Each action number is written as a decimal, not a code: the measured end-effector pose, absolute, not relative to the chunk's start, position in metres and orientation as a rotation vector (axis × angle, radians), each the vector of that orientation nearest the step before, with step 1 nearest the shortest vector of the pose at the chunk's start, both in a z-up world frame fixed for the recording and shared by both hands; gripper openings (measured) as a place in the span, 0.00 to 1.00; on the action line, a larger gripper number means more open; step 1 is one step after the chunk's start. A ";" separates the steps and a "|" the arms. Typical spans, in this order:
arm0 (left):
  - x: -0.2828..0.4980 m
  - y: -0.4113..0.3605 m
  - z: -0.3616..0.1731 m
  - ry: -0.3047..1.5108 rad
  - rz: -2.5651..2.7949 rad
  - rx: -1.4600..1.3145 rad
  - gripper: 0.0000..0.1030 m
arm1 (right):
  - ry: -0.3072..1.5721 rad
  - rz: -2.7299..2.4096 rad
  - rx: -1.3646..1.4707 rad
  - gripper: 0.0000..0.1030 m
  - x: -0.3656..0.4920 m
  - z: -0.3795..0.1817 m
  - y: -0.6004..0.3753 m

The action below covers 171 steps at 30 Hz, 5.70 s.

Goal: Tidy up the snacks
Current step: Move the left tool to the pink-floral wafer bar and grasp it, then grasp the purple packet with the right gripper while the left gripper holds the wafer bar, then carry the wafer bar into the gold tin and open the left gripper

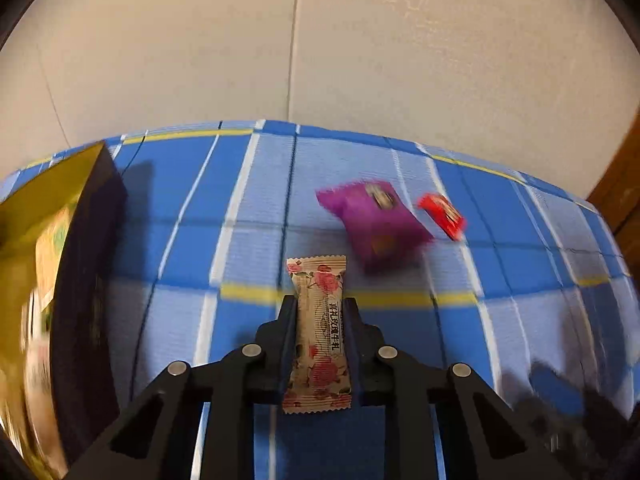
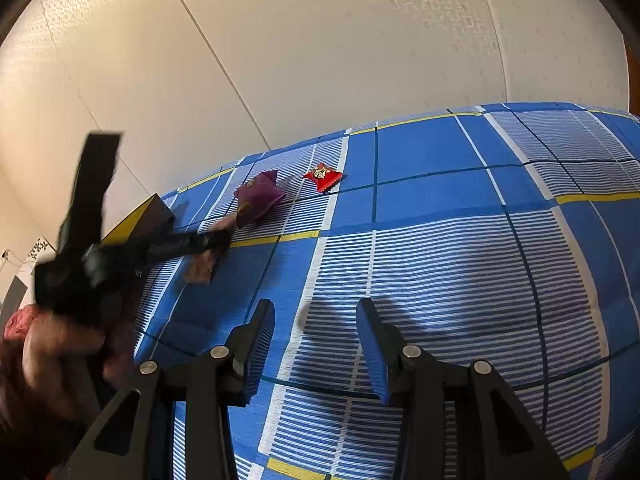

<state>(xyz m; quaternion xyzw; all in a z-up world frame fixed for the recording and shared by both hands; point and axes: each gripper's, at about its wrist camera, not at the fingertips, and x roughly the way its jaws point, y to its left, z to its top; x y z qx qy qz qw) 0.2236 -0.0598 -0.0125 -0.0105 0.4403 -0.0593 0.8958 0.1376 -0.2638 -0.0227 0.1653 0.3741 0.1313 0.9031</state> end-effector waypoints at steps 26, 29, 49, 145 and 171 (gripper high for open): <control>0.107 -0.033 -0.024 0.740 -0.225 -0.020 0.21 | 0.873 0.239 -0.061 0.46 0.206 0.011 -0.182; 0.109 -0.032 -0.024 0.741 -0.233 -0.040 0.21 | 0.874 0.233 -0.145 0.47 0.233 0.017 -0.162; 0.107 -0.027 -0.024 0.740 -0.236 -0.075 0.21 | 0.941 0.271 -0.328 0.37 0.248 -0.012 -0.118; 0.116 0.031 0.098 0.634 -0.078 -0.010 0.21 | 0.827 0.166 -0.078 0.43 0.143 -0.021 -0.183; 0.196 0.189 0.046 0.915 0.168 -0.348 0.22 | 0.827 0.167 -0.077 0.43 0.143 -0.020 -0.184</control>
